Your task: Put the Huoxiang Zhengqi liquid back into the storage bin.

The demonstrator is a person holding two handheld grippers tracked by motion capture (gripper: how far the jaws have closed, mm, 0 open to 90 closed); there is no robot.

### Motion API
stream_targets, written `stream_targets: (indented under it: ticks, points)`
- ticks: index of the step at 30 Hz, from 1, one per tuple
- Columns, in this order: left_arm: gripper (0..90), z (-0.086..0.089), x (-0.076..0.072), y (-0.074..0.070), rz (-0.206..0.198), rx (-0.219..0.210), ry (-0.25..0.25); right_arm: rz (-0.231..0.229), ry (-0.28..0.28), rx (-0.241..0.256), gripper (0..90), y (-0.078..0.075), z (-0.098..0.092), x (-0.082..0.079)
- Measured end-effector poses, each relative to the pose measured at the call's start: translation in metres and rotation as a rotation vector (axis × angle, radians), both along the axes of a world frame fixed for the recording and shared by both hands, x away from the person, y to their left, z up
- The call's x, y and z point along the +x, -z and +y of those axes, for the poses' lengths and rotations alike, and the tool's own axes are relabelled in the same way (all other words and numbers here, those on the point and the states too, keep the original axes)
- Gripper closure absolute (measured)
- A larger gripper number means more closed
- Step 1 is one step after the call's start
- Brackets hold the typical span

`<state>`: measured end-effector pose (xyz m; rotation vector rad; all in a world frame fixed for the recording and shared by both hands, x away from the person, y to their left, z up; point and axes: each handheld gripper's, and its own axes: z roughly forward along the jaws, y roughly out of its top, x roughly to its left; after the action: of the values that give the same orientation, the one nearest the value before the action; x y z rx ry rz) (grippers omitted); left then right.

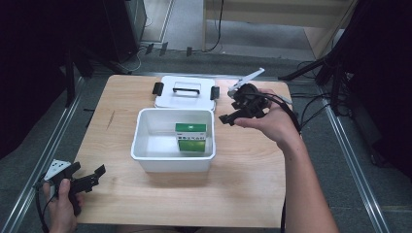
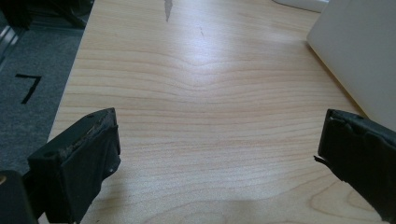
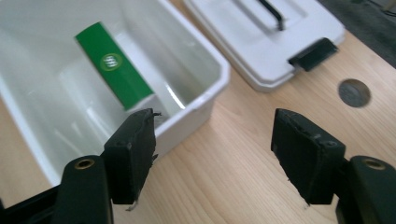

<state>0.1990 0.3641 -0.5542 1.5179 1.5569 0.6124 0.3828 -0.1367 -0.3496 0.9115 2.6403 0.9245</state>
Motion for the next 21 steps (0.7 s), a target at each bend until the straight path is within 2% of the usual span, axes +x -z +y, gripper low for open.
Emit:
stream_targets:
  ticks: [1,3,4,5,6,7,8,9,10,11,12,13,14,15,17,19,20,21]
  points:
    - [0.0,0.0,0.0,0.0,0.0,0.002,0.002,-0.016,0.034,0.019,33.8,0.005,-0.012,0.001]
    - [0.0,0.0,0.0,0.0,0.002,0.003,0.003,-0.009,0.084,0.048,31.1,0.011,-0.022,0.0]
    - [0.0,0.0,0.0,0.0,0.003,0.004,0.003,-0.009,0.084,0.048,31.1,0.011,-0.022,0.0]
    - [0.0,0.0,0.0,0.0,0.004,0.004,0.003,-0.015,0.103,0.056,30.5,0.015,-0.027,-0.001]
    - [0.0,0.0,0.0,0.0,0.003,0.005,0.002,-0.036,0.148,0.064,25.8,0.021,-0.035,-0.006]
    - [0.0,0.0,0.0,0.0,0.003,0.005,0.003,-0.036,0.148,0.064,25.8,0.021,-0.035,-0.006]
    - [0.0,0.0,0.0,0.0,0.002,0.004,0.002,-0.039,0.185,0.065,25.5,0.024,-0.039,-0.01]
    - [0.0,0.0,0.0,0.0,0.001,0.006,0.003,-0.046,0.266,0.098,24.3,0.027,-0.048,-0.018]
    - [0.0,0.0,0.0,0.0,0.001,0.006,0.003,-0.046,0.266,0.098,24.3,0.027,-0.048,-0.018]
    - [0.0,0.0,0.0,0.0,0.001,0.007,0.003,-0.064,0.272,0.133,20.5,0.03,-0.054,-0.023]
    - [0.0,0.0,0.0,0.0,0.0,0.007,0.001,-0.074,0.255,0.174,12.8,0.034,-0.061,-0.026]
    - [0.0,0.0,0.0,0.0,0.0,0.009,0.003,-0.083,0.267,0.239,11.3,0.041,-0.072,-0.033]
    - [0.0,0.0,0.0,0.0,0.0,0.009,0.003,-0.083,0.267,0.239,11.3,0.041,-0.072,-0.033]
    - [0.0,0.0,0.0,0.0,0.001,0.01,0.003,-0.114,0.286,0.258,7.7,0.051,-0.082,-0.041]
    - [0.0,0.0,0.0,0.0,0.0,0.01,0.003,-0.119,0.295,0.261,6.4,0.054,-0.086,-0.043]
    - [0.0,0.0,0.0,0.0,-0.001,0.009,0.002,-0.143,0.329,0.281,2.0,0.07,-0.1,-0.053]
    - [0.0,0.0,0.0,0.0,-0.001,0.009,0.001,-0.143,0.329,0.281,2.0,0.07,-0.1,-0.053]
    - [0.0,0.0,0.0,0.0,-0.001,0.009,0.001,-0.162,0.342,0.298,0.0,0.078,-0.108,-0.06]
